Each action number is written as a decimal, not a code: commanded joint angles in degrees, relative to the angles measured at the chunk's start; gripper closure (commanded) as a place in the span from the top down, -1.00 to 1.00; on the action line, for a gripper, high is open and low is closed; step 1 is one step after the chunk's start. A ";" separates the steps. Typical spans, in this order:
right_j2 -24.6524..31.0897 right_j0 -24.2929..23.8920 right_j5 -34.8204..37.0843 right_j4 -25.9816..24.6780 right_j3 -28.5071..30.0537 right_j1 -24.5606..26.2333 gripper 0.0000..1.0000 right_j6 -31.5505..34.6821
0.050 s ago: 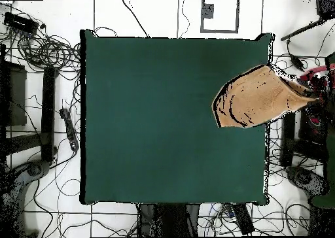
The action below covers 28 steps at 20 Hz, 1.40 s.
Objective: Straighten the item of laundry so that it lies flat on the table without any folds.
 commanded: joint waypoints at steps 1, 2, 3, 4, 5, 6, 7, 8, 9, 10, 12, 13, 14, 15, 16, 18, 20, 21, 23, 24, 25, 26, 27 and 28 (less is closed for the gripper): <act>8.39 1.60 -2.04 -5.67 2.29 5.26 -1.00 -15.99; 8.72 1.36 -2.42 -6.00 2.57 5.48 -1.00 -16.17; 8.97 1.10 -2.57 -6.15 2.91 5.83 -1.00 -16.05; 9.30 0.78 -2.86 -6.25 3.22 6.12 -1.00 -16.31; 9.63 0.46 -3.14 -6.35 3.54 6.42 -1.00 -16.56; 9.95 0.18 -3.69 -6.88 3.42 6.71 -1.00 -17.33; 10.34 -0.18 -4.45 -7.23 3.43 6.91 -1.00 -18.04; 10.88 -0.61 -5.03 -7.38 3.41 7.18 -1.00 -18.57; 11.46 -1.11 -5.28 -7.62 3.26 7.51 -1.00 -19.27; 12.05 -1.60 -5.53 -7.86 3.12 7.84 -1.00 -19.98; 12.94 -2.44 -6.14 -8.72 2.69 8.35 -1.00 -21.19; 13.33 -2.81 -6.79 -9.15 2.82 8.41 -1.00 -21.68; 13.69 -3.16 -7.20 -9.58 2.70 8.61 -1.00 -22.04; 14.06 -3.51 -7.62 -10.02 2.58 8.82 -1.00 -22.40; 14.46 -3.85 -7.97 -10.46 2.45 9.02 -1.00 -22.64; 15.45 -4.57 -8.30 -11.53 1.79 9.58 -1.00 -23.07; 16.09 -5.04 -8.17 -12.60 0.36 10.35 -1.00 -23.51; 16.39 -5.24 -7.60 -13.05 -0.82 10.94 -1.00 -23.80; 17.17 -5.55 -5.44 -14.32 -4.43 12.46 -1.00 -24.99; 17.75 -5.71 -3.92 -15.10 -6.69 13.33 -1.00 -25.77; 18.32 -5.87 -2.40 -15.88 -8.95 14.20 -1.00 -26.56; 18.94 -5.97 -0.75 -16.89 -11.53 15.17 -1.00 -27.55; 19.38 -5.97 1.08 -17.59 -13.68 15.96 -1.00 -28.06; 19.72 -6.01 1.84 -18.03 -15.01 16.53 -1.00 -28.51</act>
